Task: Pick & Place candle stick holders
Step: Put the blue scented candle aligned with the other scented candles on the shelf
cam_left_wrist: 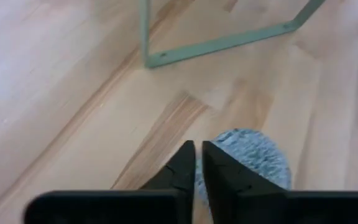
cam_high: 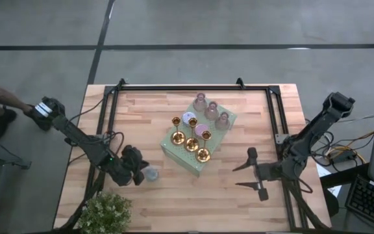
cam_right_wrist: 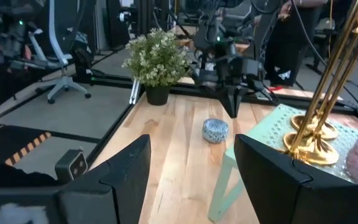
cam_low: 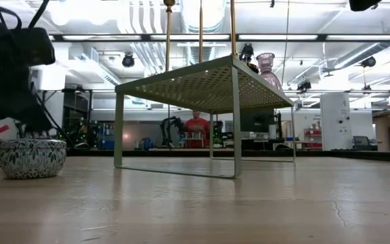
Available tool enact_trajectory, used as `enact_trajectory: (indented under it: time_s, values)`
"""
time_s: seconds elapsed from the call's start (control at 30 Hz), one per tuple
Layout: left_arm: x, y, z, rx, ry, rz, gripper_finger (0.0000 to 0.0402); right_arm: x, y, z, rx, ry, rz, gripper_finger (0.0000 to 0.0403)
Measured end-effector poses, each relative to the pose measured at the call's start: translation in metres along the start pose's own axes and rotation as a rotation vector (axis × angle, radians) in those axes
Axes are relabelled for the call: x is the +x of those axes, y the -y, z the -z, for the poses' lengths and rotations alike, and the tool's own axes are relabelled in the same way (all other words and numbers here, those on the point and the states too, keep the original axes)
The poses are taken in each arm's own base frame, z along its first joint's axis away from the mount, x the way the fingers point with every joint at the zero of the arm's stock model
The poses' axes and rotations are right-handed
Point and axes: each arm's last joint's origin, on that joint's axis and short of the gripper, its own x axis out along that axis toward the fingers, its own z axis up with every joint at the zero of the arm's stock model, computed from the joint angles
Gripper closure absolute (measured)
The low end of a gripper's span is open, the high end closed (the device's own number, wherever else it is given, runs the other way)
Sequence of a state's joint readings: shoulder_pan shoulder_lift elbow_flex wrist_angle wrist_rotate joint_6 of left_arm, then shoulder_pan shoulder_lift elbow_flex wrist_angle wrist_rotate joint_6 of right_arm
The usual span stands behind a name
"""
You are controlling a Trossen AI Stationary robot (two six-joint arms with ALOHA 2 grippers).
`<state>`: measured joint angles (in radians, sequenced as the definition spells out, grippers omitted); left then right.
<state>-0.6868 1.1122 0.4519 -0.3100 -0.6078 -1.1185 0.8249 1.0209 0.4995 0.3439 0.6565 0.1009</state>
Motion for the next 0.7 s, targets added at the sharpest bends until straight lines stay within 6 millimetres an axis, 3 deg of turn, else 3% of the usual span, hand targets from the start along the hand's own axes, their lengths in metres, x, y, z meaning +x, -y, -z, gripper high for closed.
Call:
enact_trajectory:
  time_s: [0.1, 0.37, 0.7]
  values:
    - [0.000, -0.003, 0.002, -0.026, -0.023, -0.027, 0.0395, 0.001, -0.001, 0.000, -0.010, 0.011, 0.000, 0.0179]
    - [0.010, -0.004, 0.012, -0.091, -0.118, -0.076, 0.0398, 0.004, -0.004, -0.010, -0.010, 0.032, -0.006, 0.0179]
    - [0.035, 0.019, 0.021, -0.120, -0.075, 0.052, 0.0397, 0.014, -0.012, -0.011, -0.045, 0.009, -0.004, 0.0179]
